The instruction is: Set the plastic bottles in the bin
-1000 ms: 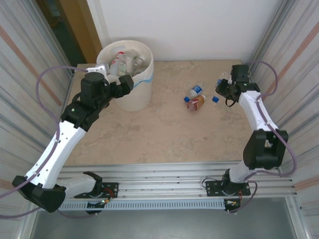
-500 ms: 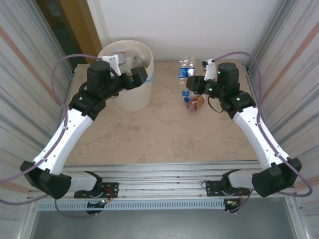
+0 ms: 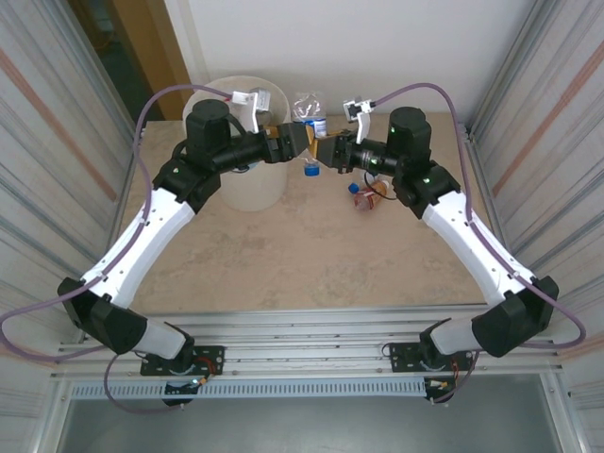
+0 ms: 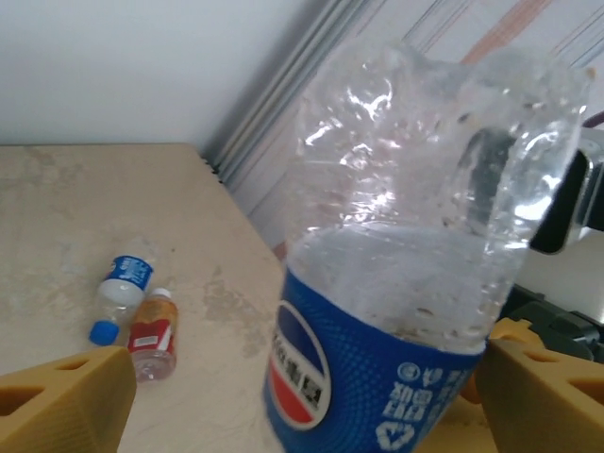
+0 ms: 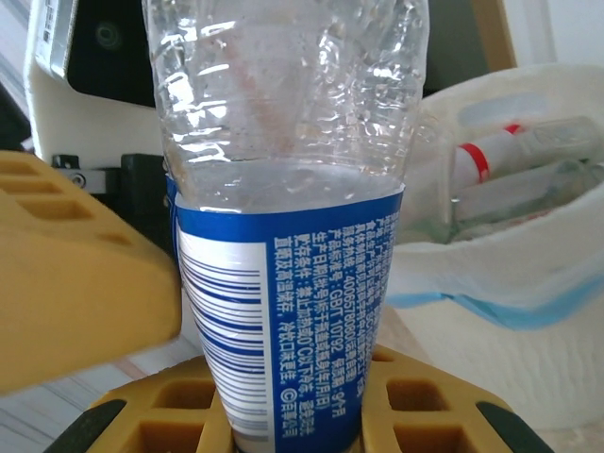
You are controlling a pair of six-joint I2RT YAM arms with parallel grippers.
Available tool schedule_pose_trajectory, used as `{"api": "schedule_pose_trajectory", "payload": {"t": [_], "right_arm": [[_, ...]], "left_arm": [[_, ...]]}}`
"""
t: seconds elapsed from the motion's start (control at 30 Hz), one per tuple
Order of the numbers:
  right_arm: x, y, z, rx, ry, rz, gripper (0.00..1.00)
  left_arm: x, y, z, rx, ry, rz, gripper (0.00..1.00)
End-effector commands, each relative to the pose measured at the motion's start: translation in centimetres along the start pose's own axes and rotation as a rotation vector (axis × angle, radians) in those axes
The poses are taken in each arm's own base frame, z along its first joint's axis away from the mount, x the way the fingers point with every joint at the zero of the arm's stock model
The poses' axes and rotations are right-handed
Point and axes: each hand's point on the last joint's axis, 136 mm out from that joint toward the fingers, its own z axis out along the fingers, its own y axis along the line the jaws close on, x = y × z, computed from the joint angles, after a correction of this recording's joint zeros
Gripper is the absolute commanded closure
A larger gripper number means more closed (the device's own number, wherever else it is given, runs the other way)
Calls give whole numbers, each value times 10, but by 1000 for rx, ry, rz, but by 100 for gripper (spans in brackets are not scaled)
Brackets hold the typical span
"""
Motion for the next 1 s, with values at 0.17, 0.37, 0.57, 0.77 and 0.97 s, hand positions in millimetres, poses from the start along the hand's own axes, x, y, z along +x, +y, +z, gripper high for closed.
{"api": "schedule_pose_trajectory", "payload": {"t": [0.17,0.37,0.57,0.77,0.97], "right_arm": [[-16,30,7,-110,-31,-39,78],[-17,29,5,-92,-37,-46,70],[-10,15,-4,21,-23,-53,30],[0,-23,-38,304,-27,-30,5],[18,-52,-81,525,-38,19,2]], "left_arm": [[-22,-26,-1,96,-65,18,45],[-28,-22,2,83,-89,16,70],[-49,-10,-1,-26,-139,82,75],[-83,32,-12,-337,-167,198,76],[-108,91,-11,-534,-141,182,76]]}}
